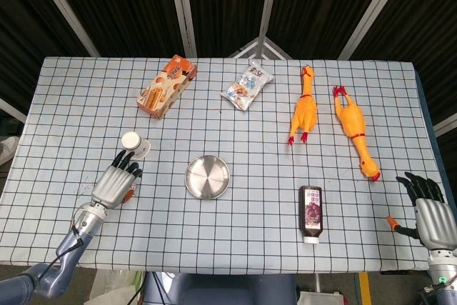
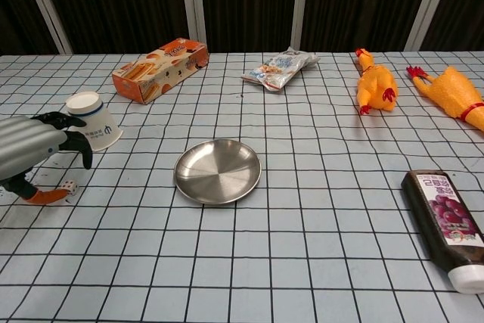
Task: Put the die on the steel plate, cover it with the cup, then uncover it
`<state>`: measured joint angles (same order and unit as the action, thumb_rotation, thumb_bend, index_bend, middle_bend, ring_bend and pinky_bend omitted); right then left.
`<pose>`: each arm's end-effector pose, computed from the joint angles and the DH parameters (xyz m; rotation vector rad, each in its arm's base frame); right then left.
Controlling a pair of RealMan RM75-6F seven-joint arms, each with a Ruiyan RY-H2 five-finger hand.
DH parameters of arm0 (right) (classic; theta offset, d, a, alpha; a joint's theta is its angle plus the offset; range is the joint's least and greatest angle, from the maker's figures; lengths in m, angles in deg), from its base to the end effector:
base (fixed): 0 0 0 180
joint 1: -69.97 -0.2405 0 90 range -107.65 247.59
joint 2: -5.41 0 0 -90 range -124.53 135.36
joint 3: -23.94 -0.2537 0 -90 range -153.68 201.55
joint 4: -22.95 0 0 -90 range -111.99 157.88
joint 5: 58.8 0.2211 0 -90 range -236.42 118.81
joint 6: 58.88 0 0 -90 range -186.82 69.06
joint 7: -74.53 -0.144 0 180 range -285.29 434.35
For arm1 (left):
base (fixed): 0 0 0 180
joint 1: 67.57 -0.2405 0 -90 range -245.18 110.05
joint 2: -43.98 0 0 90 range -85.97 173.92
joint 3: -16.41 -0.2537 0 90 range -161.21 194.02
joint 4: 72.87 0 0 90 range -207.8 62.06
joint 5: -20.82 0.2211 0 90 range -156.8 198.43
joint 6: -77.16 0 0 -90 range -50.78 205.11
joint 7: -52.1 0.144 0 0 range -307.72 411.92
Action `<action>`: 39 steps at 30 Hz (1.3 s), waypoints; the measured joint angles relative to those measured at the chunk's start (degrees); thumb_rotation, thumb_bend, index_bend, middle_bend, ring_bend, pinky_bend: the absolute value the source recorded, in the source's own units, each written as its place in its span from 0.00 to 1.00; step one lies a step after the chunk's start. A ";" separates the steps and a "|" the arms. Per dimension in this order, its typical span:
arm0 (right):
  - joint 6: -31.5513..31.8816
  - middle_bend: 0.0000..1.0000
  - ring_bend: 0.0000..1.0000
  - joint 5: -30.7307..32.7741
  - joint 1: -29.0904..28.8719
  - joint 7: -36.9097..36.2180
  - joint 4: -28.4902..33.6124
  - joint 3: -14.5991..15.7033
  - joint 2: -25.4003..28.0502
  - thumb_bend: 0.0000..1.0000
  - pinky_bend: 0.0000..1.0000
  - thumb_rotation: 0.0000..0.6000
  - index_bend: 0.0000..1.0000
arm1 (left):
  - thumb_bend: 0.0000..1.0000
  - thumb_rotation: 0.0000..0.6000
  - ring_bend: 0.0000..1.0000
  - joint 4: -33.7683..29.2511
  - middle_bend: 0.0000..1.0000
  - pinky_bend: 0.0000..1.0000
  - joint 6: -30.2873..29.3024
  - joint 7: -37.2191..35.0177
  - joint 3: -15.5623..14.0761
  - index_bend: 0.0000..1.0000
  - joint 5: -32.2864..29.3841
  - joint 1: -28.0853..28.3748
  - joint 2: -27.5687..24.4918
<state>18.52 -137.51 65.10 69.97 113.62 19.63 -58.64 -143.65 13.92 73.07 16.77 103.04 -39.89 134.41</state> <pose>-0.3414 -0.1861 0.1449 1.2985 -1.0760 0.8247 -0.2609 0.2826 -0.0257 -1.9194 -0.6518 -0.6806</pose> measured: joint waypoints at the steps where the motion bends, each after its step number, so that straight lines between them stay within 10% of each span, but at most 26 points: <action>1: -0.01 0.11 0.09 0.00 -0.02 -0.01 0.03 -0.02 0.03 0.23 0.00 1.00 0.18 | 0.42 1.00 0.07 0.14 0.27 0.01 0.15 0.10 -0.04 0.43 -0.11 0.00 0.08; 39: -0.34 0.11 0.09 0.27 -0.05 -0.13 -0.16 0.04 -0.03 0.23 0.00 1.00 0.18 | 0.50 1.00 0.07 0.17 0.33 0.01 0.63 2.70 0.03 0.56 -0.92 -0.03 0.87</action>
<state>18.18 -137.24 65.06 69.84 113.46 19.68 -58.68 -143.48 14.56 75.77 16.80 102.12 -39.93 135.28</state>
